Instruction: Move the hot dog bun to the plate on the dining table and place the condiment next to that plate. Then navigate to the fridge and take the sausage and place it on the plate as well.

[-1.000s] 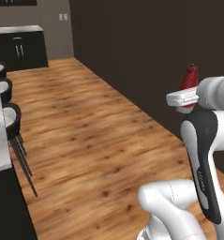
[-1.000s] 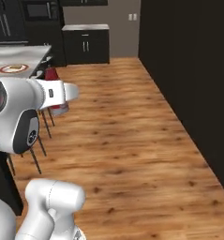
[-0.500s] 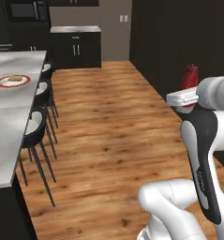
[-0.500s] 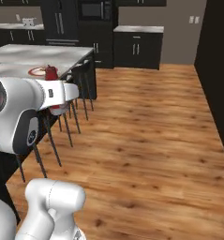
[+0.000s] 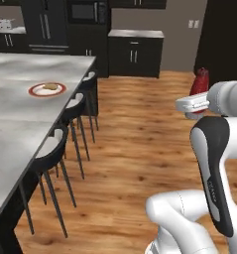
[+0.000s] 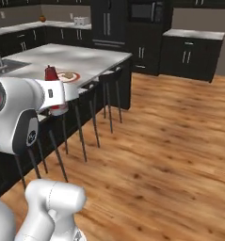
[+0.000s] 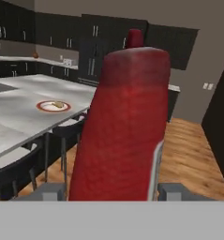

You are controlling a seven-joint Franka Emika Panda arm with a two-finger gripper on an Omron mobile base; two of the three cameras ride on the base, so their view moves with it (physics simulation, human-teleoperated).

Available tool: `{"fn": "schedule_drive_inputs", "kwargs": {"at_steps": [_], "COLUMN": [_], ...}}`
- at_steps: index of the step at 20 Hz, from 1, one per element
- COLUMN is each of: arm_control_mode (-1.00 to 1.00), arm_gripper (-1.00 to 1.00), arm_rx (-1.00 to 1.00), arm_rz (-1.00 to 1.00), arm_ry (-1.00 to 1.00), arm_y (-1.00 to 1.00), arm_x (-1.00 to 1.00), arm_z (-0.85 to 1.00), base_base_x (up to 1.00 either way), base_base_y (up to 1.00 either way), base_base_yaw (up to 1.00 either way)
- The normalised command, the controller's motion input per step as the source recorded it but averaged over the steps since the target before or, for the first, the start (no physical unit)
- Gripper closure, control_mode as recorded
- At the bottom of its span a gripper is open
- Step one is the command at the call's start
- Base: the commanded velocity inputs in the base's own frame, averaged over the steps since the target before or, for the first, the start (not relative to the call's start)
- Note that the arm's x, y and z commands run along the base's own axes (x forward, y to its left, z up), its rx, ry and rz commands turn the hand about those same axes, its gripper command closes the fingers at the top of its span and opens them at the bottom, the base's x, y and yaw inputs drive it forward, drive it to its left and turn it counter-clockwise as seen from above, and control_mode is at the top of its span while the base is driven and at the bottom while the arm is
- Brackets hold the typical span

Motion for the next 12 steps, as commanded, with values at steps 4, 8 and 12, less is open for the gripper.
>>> {"fn": "schedule_drive_inputs", "kwargs": {"at_steps": [4,8,12], "arm_control_mode": [1.0,1.0,1.0], "arm_gripper": [1.0,1.0,1.0], "arm_rx": [0.0,0.0,0.0], "arm_rz": [0.0,0.0,0.0], "arm_ry": [0.0,0.0,0.0], "arm_y": [0.0,0.0,0.0], "arm_x": [0.0,0.0,0.0], "arm_z": [0.0,0.0,0.0], "base_base_x": [0.81,0.75,0.76], "base_base_y": [-0.72,-0.77,-0.75], "base_base_yaw": [0.46,0.45,0.45]}}
